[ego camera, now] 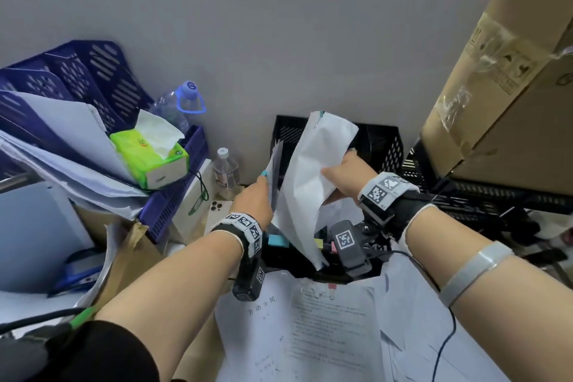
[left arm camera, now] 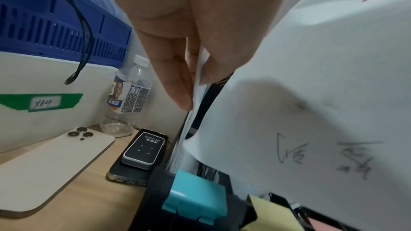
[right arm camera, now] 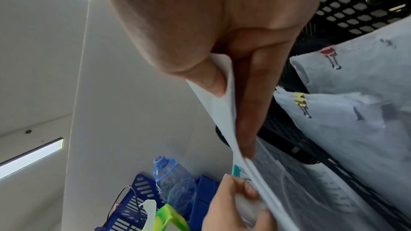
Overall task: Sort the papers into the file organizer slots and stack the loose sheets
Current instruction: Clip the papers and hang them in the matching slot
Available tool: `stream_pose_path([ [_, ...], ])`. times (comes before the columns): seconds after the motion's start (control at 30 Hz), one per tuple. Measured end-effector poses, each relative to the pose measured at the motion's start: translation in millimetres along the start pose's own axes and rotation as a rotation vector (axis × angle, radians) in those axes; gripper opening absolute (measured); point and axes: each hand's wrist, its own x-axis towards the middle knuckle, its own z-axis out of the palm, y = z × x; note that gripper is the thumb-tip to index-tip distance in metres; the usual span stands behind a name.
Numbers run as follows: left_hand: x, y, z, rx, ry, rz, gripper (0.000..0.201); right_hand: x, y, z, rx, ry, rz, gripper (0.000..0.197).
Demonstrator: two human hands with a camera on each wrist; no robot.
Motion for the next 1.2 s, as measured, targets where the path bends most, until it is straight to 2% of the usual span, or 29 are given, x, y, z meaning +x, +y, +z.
stream_pose_path([
  [0.17,1,3,-13,-0.048,0.031,-0.005,0.021,27,-3,22,0.064,0.131,-0.065,0.028],
  [0.23,0,5,-15,-0.061,0.043,0.000,0.018,38,4,31,-0.028,0.179,-0.079,0.030],
  [0.3,0,5,-16,-0.074,0.043,0.016,0.017,40,10,41,-0.157,0.123,-0.025,0.030],
  [0.4,1,3,-15,-0.085,0.031,0.037,0.017,40,17,54,-0.170,0.015,0.086,0.020],
  [0.47,1,3,-14,-0.095,0.030,0.041,0.018,42,21,61,-0.088,0.031,0.094,0.016],
  [0.53,1,2,-13,-0.113,0.027,0.048,0.018,45,27,67,-0.105,0.044,0.060,0.017],
  [0.63,0,0,-9,-0.148,0.021,0.055,0.017,42,37,76,-0.168,-0.143,0.150,0.020],
  [0.7,-2,1,-5,-0.182,0.012,0.079,0.023,38,45,79,-0.123,-0.232,0.188,0.015],
  [0.83,-16,-2,11,-0.285,0.029,0.167,0.045,30,70,75,-0.094,-0.220,0.201,0.015],
  [0.9,-26,-5,23,-0.422,0.110,0.135,0.054,22,90,70,-0.047,-0.224,0.282,0.017],
  [0.97,-36,-10,41,-0.521,0.150,-0.006,0.056,11,116,64,-0.023,-0.238,0.357,0.018],
  [1.0,-42,-12,50,-0.542,0.121,-0.097,0.052,4,130,61,-0.018,-0.244,0.385,0.018],
  [1.07,-53,-19,75,-0.538,-0.027,-0.249,0.035,-11,157,53,-0.027,-0.270,0.464,0.018],
  [1.2,-87,-28,119,-0.317,-0.436,-0.351,0.011,-35,218,34,-0.231,-0.250,0.553,0.014],
])
